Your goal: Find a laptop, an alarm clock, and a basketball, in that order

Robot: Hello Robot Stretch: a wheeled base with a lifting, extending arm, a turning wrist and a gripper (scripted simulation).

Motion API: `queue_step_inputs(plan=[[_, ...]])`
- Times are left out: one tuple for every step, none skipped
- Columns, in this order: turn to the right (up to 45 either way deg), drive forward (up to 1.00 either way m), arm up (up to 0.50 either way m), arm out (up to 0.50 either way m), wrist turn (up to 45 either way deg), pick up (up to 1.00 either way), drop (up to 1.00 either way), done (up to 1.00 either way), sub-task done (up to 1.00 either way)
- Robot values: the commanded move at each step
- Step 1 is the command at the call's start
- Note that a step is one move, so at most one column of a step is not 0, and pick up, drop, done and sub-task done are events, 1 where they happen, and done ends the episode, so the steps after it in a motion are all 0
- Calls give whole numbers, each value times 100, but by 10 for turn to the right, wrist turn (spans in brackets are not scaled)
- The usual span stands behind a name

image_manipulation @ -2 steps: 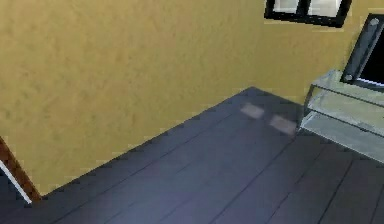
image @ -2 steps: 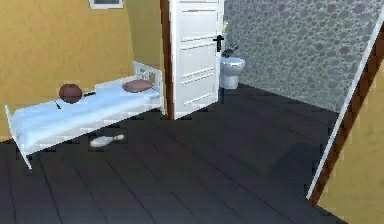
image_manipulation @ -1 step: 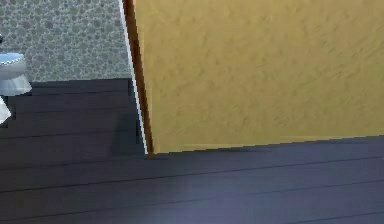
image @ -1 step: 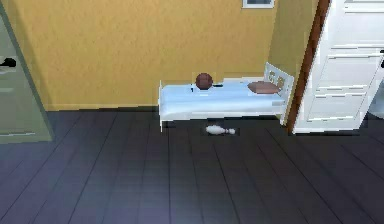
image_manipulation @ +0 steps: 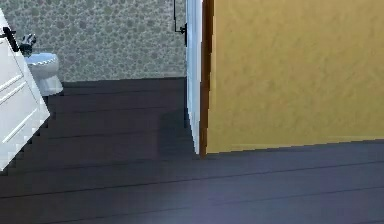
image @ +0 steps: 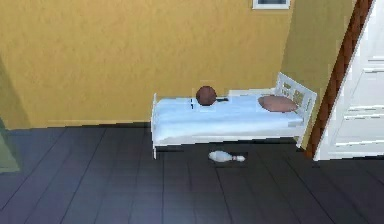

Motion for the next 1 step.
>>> queue_step_inputs(plan=[[-180,0,0,0,0,0,0,0,0]])
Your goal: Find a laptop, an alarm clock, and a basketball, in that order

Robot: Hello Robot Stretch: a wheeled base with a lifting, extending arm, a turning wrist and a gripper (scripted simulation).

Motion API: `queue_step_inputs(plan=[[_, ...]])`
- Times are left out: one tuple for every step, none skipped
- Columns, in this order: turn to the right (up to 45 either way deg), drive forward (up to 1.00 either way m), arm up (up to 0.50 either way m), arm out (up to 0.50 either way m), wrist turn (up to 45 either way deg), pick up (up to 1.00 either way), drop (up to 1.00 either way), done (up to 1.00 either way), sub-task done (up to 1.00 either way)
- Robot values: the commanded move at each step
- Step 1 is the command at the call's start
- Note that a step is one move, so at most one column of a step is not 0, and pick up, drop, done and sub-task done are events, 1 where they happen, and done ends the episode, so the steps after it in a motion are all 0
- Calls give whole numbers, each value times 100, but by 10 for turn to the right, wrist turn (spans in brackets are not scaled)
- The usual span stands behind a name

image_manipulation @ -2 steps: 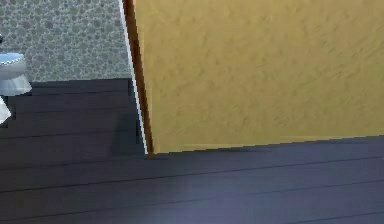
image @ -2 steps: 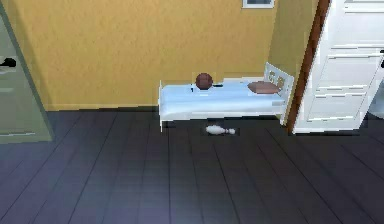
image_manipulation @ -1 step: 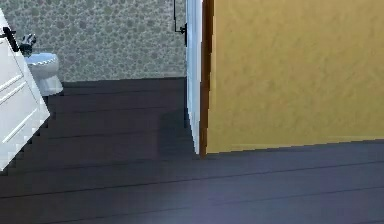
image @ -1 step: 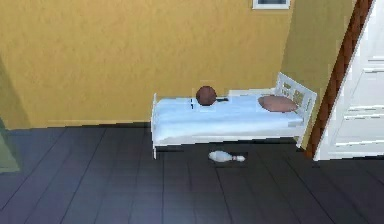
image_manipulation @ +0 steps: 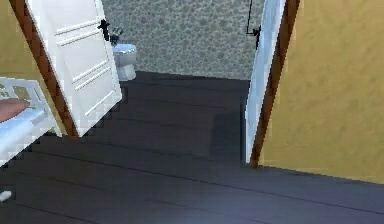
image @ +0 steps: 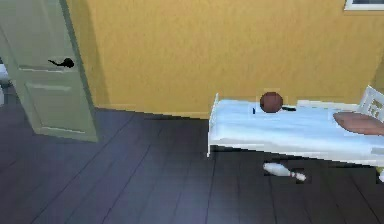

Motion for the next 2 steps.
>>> queue_step_inputs(plan=[[0,100,0,0,0,0,0,0,0],[0,15,0,0,0,0,0,0,0]])
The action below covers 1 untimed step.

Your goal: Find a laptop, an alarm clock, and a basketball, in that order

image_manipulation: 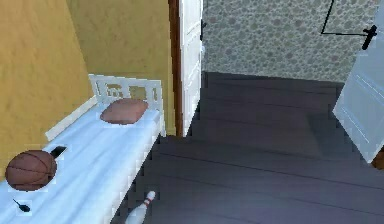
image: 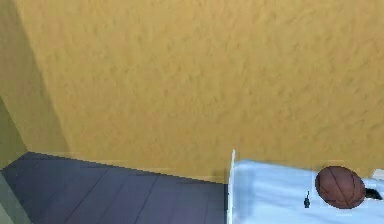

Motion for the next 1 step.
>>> queue_step_inputs(plan=[[450,0,0,0,0,0,0,0,0]])
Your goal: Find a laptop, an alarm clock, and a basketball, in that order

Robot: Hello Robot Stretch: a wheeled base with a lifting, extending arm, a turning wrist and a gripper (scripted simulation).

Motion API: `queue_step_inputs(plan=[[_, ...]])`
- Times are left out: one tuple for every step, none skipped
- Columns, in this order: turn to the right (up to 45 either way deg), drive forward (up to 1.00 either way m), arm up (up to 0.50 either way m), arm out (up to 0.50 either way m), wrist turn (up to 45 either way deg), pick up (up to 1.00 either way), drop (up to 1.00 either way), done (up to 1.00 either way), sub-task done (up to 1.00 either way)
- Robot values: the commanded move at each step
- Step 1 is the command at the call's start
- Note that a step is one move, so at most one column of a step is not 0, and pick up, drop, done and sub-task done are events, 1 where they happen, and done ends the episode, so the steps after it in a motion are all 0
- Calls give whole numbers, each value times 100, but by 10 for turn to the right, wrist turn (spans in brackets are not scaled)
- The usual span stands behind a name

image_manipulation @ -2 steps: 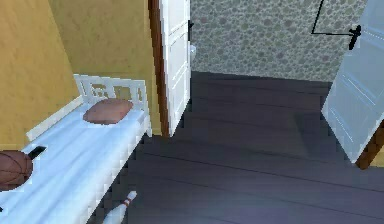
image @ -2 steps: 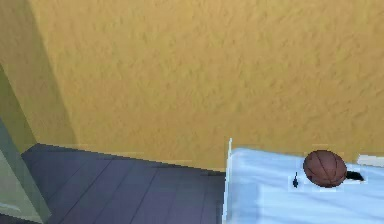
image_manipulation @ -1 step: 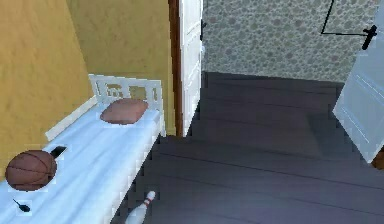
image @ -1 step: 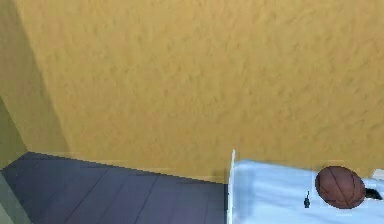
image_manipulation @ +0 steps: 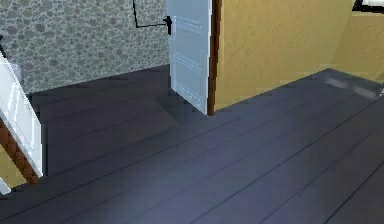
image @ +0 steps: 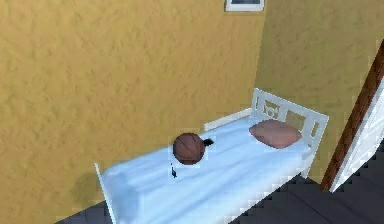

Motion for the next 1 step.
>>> queue_step_inputs(plan=[[0,0,0,0,0,0,0,100,0]])
